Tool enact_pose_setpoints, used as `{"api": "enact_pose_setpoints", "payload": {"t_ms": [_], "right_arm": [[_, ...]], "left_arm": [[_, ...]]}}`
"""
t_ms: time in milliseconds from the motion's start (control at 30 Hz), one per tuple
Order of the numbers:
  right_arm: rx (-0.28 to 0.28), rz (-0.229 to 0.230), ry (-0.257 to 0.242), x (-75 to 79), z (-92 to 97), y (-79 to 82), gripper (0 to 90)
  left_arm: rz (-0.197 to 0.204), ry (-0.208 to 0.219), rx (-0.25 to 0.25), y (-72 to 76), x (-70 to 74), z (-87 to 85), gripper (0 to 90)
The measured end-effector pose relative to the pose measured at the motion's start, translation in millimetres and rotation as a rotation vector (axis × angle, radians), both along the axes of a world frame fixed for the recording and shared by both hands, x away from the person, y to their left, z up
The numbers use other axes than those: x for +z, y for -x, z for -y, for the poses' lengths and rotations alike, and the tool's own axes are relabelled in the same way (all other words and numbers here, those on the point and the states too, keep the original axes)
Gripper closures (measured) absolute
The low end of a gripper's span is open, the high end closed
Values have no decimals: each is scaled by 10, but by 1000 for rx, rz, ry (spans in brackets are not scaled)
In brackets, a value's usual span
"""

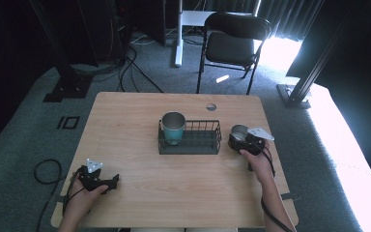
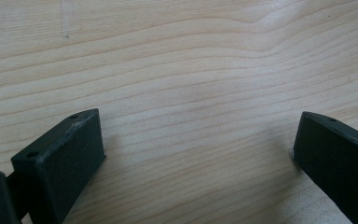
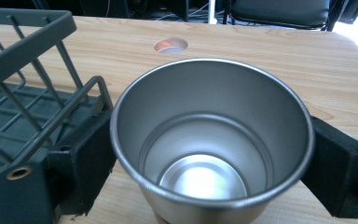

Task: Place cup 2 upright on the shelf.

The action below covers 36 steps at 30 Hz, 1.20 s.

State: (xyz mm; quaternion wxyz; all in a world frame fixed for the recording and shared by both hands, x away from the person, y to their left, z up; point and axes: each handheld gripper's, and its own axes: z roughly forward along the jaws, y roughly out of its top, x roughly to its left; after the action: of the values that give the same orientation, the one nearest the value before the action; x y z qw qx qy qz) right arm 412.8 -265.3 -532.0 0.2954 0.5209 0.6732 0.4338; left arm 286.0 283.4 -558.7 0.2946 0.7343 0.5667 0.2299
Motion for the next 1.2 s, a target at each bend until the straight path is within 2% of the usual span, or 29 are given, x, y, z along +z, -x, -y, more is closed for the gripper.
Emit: {"api": "enact_pose_setpoints", "payload": {"t_ms": [133, 267, 500, 600, 867, 1200], "right_arm": [[-7, 4, -1, 7, -15, -23, 120], [-9, 0, 20, 6, -21, -28, 139], [-14, -13, -4, 15, 5, -23, 146], [-6, -18, 15, 52, 13, -17, 147], [-8, -31, -1, 143, 46, -5, 147], [11, -33, -13, 363, 57, 40, 148]], "left_arm": [[0, 0, 0, 0, 0, 0, 26], [0, 0, 0, 0, 0, 0, 26], [0, 0, 0, 0, 0, 0, 26], [0, 0, 0, 0, 0, 0, 26], [0, 0, 0, 0, 0, 0, 26], [0, 0, 0, 0, 0, 0, 26]]}}
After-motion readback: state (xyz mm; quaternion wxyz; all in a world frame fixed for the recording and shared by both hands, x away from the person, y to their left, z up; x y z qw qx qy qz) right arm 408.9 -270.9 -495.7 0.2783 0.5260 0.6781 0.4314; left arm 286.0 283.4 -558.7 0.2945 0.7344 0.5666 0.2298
